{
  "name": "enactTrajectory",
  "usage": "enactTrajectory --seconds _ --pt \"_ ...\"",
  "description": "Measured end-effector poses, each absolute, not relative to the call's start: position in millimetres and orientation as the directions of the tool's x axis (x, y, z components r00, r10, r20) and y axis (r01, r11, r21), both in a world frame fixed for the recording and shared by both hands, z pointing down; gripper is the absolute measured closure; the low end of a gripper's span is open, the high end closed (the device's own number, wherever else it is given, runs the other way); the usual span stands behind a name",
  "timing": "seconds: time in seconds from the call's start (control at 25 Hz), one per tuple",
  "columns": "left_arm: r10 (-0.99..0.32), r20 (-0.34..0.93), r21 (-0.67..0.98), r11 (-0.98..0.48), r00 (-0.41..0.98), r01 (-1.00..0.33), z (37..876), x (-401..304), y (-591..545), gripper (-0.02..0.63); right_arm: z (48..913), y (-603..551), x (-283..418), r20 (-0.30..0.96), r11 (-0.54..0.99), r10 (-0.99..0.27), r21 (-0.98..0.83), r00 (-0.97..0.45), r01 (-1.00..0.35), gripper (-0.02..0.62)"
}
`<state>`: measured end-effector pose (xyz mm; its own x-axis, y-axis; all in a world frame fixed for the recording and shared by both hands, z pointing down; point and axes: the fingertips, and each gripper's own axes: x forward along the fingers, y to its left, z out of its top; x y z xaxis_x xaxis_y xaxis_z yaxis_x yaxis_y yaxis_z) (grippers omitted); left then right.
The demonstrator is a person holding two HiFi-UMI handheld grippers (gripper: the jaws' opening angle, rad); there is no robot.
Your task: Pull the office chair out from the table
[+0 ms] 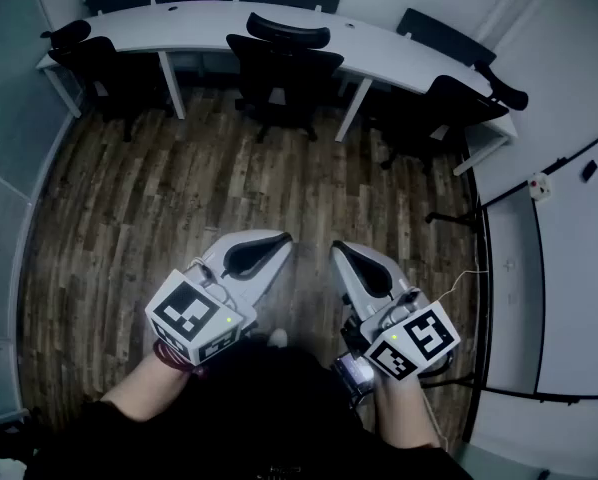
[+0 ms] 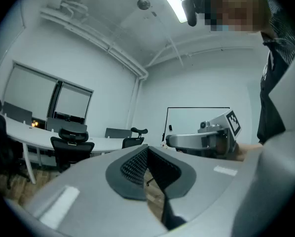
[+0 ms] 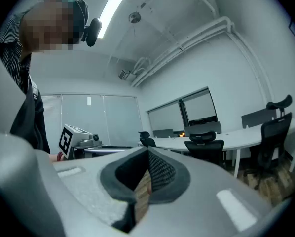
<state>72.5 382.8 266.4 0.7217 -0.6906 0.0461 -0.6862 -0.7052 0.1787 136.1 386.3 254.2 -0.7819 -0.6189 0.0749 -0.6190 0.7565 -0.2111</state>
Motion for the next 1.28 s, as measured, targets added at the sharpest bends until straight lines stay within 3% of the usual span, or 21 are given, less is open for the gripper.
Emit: enactTrajectory --seconds 0.36,1.28 --pt "-0.692 0.082 0.174 -0.698 0.717 -0.694 273 81 379 0.604 269 386 155 0.078 0.739 -0.626 -0.259 -0.776 -0.622 0.596" --pt "-0.591 0.185 0.144 -0.774 0.785 -0.617 310 204 382 0.603 304 395 323 0.02 0.649 -0.705 -0.385 -0.709 -0.656 0.595"
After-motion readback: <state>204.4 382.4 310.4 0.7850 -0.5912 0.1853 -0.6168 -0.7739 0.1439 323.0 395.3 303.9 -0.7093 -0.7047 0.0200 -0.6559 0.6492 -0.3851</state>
